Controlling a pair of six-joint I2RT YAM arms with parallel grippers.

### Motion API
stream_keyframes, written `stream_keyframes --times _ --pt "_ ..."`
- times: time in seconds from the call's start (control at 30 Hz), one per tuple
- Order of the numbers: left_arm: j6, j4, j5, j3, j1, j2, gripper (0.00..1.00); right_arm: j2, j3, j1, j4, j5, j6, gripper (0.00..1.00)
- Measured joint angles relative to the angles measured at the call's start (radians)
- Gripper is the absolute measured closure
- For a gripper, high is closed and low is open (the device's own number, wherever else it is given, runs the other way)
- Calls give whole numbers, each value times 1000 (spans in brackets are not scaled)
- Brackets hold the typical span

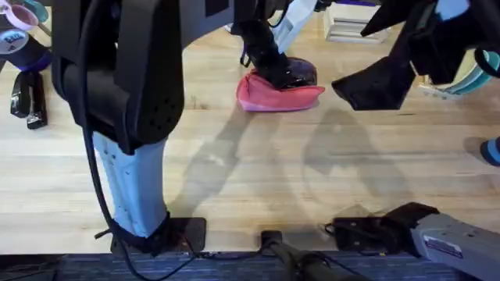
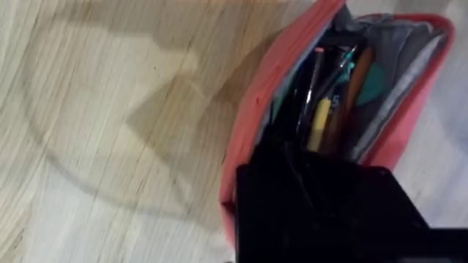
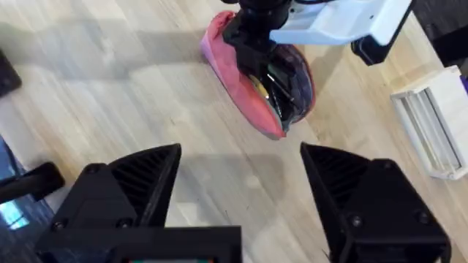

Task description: Unzip the bag, pick up the pens from the table one at a time and place them inside, then zip the bag closed.

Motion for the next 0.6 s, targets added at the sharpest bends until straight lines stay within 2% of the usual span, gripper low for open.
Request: stream_keyframes --times 0.13,0.2,0.23,0.37,0.4,0.47,0.6 --pt "0 0 -1 0 0 0 947 0 0 0 0 0 0 5" --pt "3 0 -4 0 -2 0 876 0 0 0 0 0 0 4" --pt "4 -3 -7 0 -2 0 760 0 0 0 0 0 0 5" --pt "4 -25 13 0 -8 0 136 0 0 0 0 0 0 4" --pt "3 -26 16 0 -10 -3 42 0 0 0 0 0 0 5" --pt "4 -29 15 0 -11 -6 10 0 0 0 0 0 0 5" --pt "4 -28 15 0 -11 -7 8 0 0 0 0 0 0 4"
